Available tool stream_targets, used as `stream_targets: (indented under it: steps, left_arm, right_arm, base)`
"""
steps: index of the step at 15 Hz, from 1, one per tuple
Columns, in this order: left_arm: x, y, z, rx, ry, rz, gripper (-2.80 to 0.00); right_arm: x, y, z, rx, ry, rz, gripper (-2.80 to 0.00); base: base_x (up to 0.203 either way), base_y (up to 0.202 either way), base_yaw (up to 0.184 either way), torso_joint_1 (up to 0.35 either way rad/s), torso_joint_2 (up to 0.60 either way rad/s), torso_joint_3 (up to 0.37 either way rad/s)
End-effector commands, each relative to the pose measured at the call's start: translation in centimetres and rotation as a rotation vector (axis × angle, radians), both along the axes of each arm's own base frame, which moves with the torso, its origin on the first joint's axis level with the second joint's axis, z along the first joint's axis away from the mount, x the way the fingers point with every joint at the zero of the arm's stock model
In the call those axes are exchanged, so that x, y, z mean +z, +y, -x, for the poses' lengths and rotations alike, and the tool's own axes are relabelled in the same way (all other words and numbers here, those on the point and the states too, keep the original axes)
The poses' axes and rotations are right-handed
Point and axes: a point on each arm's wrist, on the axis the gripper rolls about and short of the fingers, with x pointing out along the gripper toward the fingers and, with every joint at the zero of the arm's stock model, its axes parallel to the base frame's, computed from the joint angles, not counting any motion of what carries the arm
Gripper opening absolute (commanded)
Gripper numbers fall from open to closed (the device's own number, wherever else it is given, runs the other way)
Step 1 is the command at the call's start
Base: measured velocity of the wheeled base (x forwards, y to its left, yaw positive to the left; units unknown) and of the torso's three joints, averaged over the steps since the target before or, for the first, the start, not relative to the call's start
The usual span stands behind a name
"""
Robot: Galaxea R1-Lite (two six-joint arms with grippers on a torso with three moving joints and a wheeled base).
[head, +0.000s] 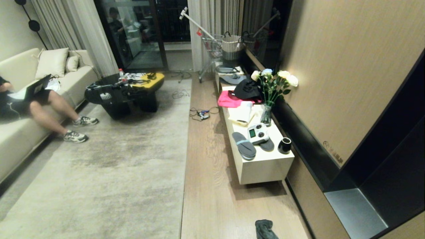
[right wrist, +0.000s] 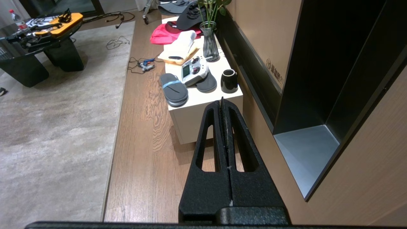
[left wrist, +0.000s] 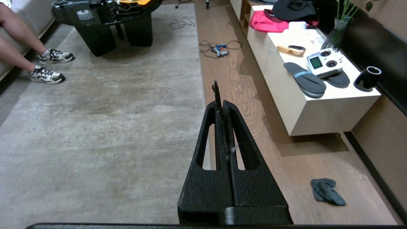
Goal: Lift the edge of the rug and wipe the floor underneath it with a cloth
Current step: Pick up the rag
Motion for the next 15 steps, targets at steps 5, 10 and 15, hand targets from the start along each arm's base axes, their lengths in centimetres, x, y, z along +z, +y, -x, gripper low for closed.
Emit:
stream_targets:
  steps: [5, 10, 15]
  left_arm:
    - [0.01, 0.00, -0.01, 0.001, 0.000, 0.000, -2.80]
    - [-0.01, 0.00, -0.01, 0.001, 0.001, 0.000, -2.80]
    - [0.01, 0.00, -0.01, 0.001, 0.000, 0.000, -2.80]
  right_arm:
    - [0.01, 0.00, -0.01, 0.000, 0.001, -0.001, -2.80]
    - [0.01, 0.00, -0.01, 0.000, 0.001, 0.000, -2.80]
    - [0.00, 0.00, 0.00, 0.000, 0.000, 0.000, -2.80]
  base:
    - [0.000, 0.000, 0.000, 0.000, 0.00, 0.000]
    - [0.000, 0.000, 0.000, 0.000, 0.00, 0.000]
    - [0.000, 0.000, 0.000, 0.000, 0.00, 0.000]
